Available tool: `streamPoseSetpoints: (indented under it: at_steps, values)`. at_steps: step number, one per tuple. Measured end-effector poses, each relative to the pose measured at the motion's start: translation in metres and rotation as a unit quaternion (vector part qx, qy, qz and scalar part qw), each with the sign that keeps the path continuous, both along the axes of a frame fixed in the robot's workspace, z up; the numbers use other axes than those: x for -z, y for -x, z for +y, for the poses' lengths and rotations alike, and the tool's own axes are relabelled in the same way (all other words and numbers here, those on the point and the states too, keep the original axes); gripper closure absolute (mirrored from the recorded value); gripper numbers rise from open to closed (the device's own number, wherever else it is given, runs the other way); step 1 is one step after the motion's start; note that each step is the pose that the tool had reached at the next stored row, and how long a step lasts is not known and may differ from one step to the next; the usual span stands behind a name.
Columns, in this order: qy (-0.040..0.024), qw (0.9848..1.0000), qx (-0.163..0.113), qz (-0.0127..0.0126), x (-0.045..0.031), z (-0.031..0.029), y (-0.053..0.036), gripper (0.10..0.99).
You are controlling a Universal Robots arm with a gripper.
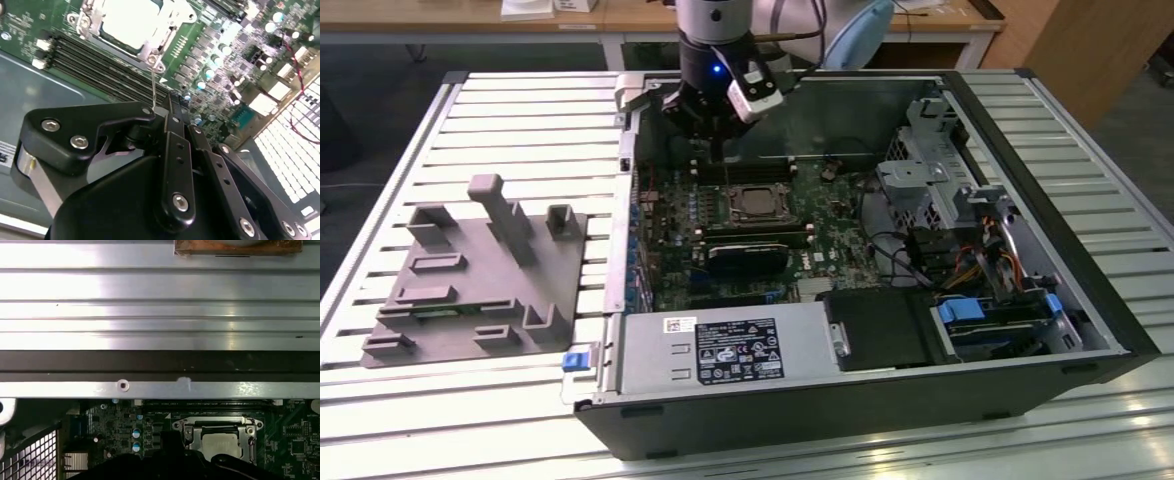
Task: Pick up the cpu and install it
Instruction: 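Install the first cpu locking lever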
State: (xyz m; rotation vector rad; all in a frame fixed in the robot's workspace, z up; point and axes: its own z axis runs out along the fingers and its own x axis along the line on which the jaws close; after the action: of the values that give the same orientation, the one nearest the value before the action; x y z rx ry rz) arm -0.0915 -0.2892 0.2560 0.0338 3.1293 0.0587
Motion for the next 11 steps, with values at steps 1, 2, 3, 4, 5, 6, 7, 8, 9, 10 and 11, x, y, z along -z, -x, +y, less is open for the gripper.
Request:
streamPoseSetpoints:
  at_steps: [1,2,3,4,5,6,7,8,9,10,11]
  values:
    - [0.0000,1.0000,0.000,0.0001,0.0000,0.0000,-0.0021,0.980]
    - [0.0000,1.0000,0.000,0.0001,0.0000,0.0000,-0.0041,0.980]
    - [0.0000,1.0000,0.000,0.0002,0.0000,0.0000,-0.0061,0.980]
    - [0.0000,1.0000,0.000,0.0003,0.0000,0.0000,-0.0076,0.980]
    - [0.0000,1.0000,0.000,0.0003,0.0000,0.0000,-0.0088,0.980]
    - [0.0001,1.0000,0.000,0.0003,0.0000,0.0000,-0.0097,0.980]
    - [0.0000,1.0000,0.000,0.0003,0.0000,0.0000,-0.0107,0.980]
    - [0.0001,1.0000,0.000,0.0003,0.0000,0.0000,-0.0116,0.980]
    - [0.0000,1.0000,0.000,0.0003,0.0000,0.0000,-0.0122,0.980]
    - [0.0000,1.0000,0.000,0.0003,0.0001,0.0000,-0.0129,0.980]
    - [0.0001,1.0000,0.000,0.0003,0.0000,0.0000,-0.0135,0.980]
